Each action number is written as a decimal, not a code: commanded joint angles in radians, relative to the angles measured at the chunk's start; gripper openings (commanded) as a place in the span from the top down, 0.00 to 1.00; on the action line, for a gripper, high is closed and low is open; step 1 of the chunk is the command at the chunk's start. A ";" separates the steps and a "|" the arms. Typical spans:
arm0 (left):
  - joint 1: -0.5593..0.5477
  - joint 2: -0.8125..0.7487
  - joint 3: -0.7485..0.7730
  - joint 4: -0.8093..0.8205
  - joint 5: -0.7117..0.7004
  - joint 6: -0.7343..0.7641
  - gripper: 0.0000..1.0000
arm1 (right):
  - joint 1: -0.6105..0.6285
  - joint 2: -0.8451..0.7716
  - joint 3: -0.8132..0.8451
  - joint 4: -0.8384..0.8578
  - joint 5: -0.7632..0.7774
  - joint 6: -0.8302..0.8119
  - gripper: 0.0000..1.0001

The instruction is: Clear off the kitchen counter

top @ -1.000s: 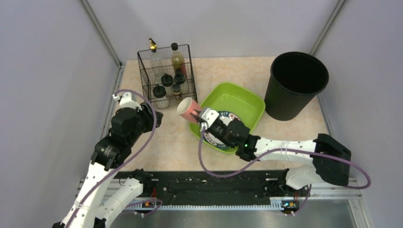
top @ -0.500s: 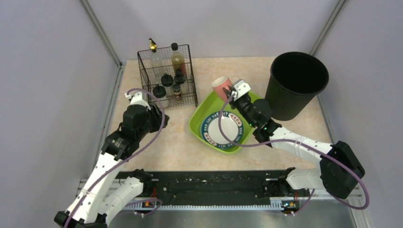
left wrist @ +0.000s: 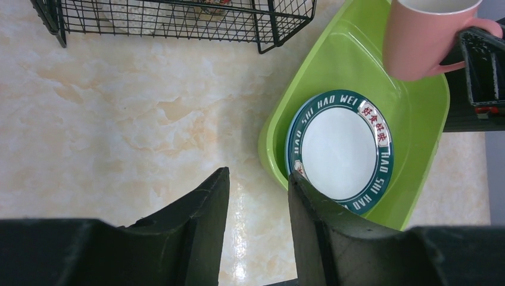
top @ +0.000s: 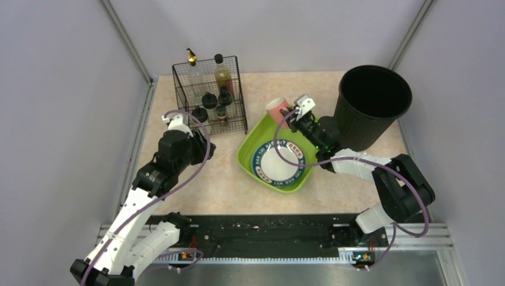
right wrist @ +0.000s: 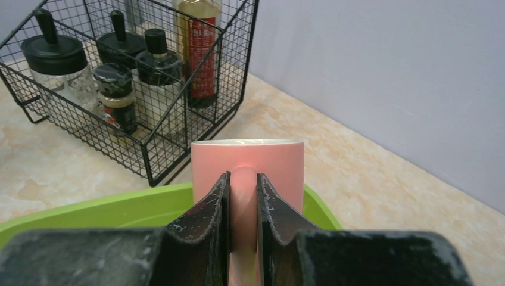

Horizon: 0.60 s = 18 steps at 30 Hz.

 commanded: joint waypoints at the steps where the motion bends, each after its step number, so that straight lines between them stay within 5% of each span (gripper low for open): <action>1: -0.001 -0.018 -0.034 0.095 0.025 0.020 0.53 | -0.022 0.053 0.006 0.311 -0.102 0.022 1.00; 18: -0.001 -0.034 -0.095 0.163 0.070 0.035 0.29 | -0.138 0.297 -0.013 0.619 -0.233 0.134 1.00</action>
